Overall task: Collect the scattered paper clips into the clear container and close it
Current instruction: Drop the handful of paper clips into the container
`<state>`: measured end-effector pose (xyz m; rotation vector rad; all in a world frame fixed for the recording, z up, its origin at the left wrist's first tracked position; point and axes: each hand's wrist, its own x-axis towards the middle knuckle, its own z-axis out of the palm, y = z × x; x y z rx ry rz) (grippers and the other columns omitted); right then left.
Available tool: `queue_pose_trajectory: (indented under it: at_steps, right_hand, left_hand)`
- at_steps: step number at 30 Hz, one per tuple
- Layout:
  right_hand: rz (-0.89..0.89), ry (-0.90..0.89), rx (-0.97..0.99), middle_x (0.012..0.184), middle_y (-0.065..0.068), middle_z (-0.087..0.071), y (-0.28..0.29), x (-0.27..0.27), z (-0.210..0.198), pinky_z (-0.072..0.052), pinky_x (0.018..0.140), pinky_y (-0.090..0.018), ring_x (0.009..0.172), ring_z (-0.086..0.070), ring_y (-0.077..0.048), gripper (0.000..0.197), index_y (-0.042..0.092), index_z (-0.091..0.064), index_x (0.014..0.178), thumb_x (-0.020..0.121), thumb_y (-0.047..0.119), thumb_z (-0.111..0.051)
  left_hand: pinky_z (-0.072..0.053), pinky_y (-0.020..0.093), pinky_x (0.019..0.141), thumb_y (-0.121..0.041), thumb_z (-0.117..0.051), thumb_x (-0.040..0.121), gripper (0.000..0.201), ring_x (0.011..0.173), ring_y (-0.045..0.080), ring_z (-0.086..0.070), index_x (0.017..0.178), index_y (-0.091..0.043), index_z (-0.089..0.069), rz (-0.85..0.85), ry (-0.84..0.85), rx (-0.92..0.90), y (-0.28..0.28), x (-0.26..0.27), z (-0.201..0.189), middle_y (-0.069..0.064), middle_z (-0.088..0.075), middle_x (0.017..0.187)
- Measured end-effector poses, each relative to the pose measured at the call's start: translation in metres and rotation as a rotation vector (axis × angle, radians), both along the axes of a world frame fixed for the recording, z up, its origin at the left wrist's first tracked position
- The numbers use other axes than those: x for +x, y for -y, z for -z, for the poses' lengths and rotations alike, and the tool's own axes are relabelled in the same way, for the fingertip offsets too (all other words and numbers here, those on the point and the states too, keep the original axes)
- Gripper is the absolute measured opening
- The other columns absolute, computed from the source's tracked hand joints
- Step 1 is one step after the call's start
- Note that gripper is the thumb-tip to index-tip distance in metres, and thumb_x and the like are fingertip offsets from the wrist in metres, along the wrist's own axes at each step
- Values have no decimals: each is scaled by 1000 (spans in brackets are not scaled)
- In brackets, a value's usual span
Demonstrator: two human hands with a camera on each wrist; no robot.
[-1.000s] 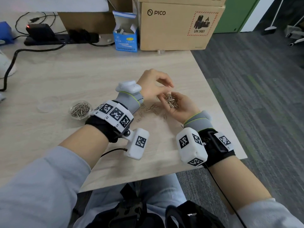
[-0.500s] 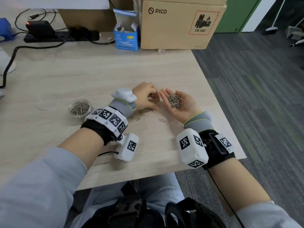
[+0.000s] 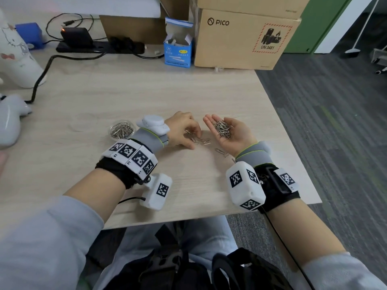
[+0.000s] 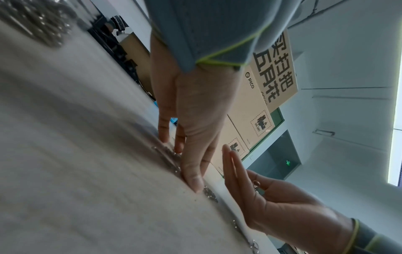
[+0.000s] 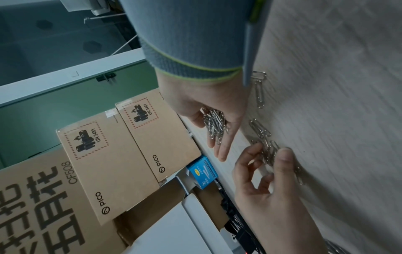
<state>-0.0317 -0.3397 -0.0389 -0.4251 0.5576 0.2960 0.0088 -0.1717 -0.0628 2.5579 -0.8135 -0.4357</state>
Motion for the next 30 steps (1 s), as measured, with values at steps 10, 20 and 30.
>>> queue_pose_trajectory:
  at_steps: [10, 20, 30]
  right_hand:
    - [-6, -56, -9, 142, -26, -41, -4, -2, 4, -29, 114, -40, 133, -38, -40, 35, -14, -51, 94, 101, 9, -26]
    - [-219, -1, -124, 77, -28, -66, -31, 0, -1, -56, 75, -41, 84, -57, -36, 35, -11, -55, 89, 99, 7, -27]
    - [-259, -34, 11, 94, -35, -62, -83, 11, -1, -41, 104, -40, 120, -51, -40, 31, -15, -52, 95, 99, 3, -27]
  left_hand:
    - [-45, 26, 69, -7, -69, 76, 8, 60, 2, -51, 81, -1, -65, -111, -23, -215, 0, -1, 5, -6, -59, 66]
    - [-47, 9, 60, -6, -76, 71, 13, 58, -4, -55, 78, -9, -65, -120, -59, -532, 2, -1, -28, 0, -64, 72]
    - [-43, 7, 69, -11, -64, 82, 10, 68, -10, -57, 91, -8, -69, -393, 176, -596, -70, -3, -31, -3, -66, 86]
